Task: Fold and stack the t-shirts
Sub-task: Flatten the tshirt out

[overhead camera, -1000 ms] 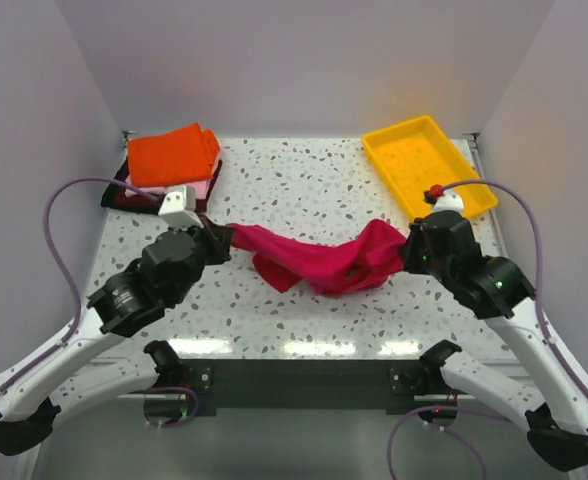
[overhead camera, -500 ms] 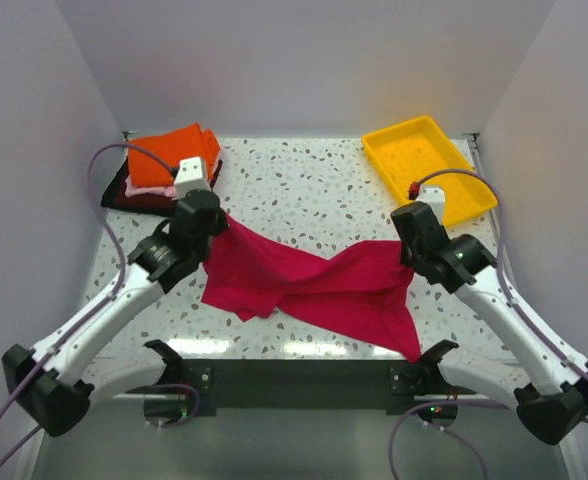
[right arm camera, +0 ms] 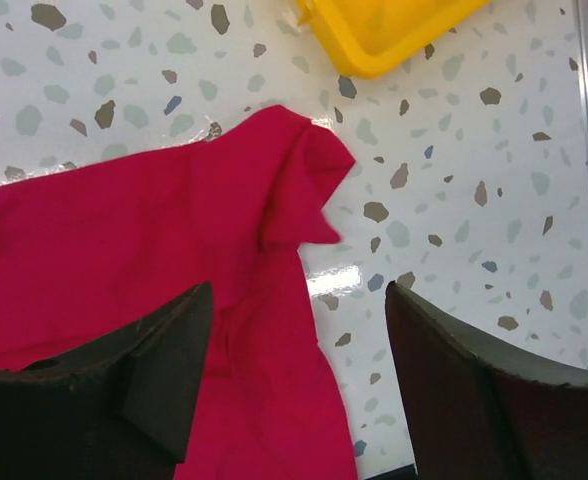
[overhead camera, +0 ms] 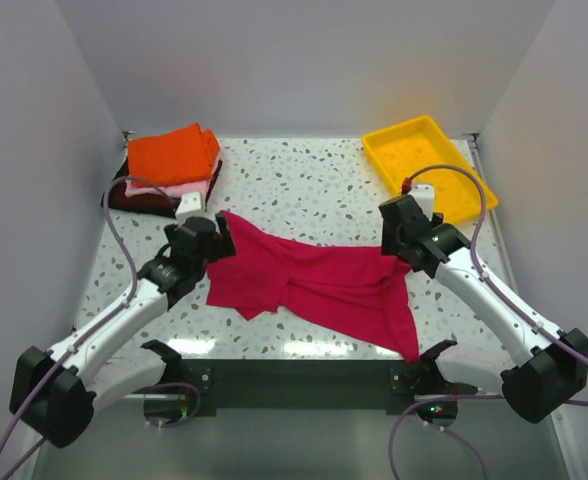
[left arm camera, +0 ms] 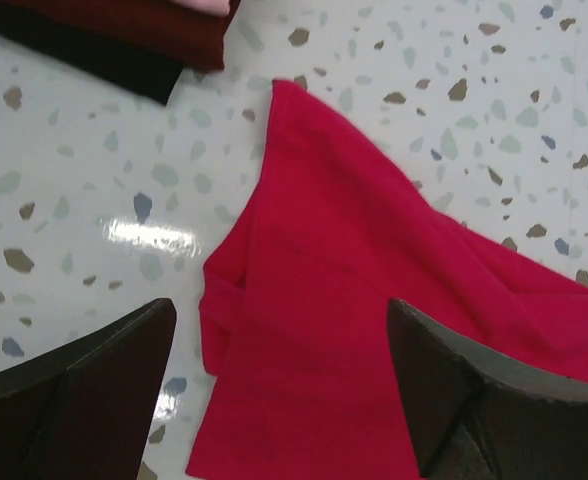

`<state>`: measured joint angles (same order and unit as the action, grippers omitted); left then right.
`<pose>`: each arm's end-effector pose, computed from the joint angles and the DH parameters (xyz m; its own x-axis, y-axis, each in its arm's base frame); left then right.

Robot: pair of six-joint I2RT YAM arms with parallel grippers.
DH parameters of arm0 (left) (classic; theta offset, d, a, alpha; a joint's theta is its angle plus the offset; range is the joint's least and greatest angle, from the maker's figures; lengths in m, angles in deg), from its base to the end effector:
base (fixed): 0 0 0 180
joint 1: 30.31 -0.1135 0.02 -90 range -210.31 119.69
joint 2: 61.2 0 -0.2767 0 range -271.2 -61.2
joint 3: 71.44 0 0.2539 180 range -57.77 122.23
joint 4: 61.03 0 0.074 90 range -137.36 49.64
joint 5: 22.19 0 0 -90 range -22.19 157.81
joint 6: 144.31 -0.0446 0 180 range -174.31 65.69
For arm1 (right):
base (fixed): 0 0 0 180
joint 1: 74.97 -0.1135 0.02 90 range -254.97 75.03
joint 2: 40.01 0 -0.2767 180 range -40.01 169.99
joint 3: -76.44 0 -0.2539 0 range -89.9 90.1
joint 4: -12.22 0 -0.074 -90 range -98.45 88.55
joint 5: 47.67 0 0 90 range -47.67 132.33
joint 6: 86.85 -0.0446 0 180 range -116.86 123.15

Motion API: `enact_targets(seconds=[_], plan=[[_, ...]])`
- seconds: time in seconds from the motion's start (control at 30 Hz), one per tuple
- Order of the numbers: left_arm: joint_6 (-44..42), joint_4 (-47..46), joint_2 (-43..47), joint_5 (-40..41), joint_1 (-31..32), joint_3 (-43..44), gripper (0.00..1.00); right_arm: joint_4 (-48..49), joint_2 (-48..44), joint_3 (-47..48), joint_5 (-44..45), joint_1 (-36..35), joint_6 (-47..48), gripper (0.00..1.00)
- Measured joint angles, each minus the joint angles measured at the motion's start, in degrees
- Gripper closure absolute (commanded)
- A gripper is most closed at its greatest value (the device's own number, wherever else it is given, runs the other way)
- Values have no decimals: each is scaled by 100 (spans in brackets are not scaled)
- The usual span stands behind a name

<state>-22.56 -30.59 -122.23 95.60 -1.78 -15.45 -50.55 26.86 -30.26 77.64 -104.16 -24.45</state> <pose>0.2131 -0.0922 0.2674 -0.4804 -0.2687 -0.8349 -0.1927 0.9610 -0.1984 0.2088 0.0871 0.3045 -0.6988 0.0427 -0.7141 0.2318 0.9579 -0.1696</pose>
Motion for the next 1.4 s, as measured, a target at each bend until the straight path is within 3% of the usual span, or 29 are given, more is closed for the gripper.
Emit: enact_targets(seconds=[0.17, 0.3, 0.57, 0.93, 1.3, 1.4], plan=[[479, 212, 1029, -87, 7, -1329, 21, 284, -181, -378, -258, 0, -146, 26], [721, 433, 890, -85, 7, -1655, 28, 437, -245, -654, -483, 2, -232, 26], [1012, 522, 557, -98, 11, -1694, 39, 651, -280, -748, -645, 2, -286, 25], [1600, 1038, 297, -85, 577, -1694, 39, 826, -317, -868, -793, 72, -291, 24], [2124, 1569, -107, 199, 754, -1547, 44, 911, -385, -1034, -903, 149, -289, 23], [2135, 1569, -297, 260, 754, -1469, 51, 929, -459, -1038, -933, 157, -289, 23]])
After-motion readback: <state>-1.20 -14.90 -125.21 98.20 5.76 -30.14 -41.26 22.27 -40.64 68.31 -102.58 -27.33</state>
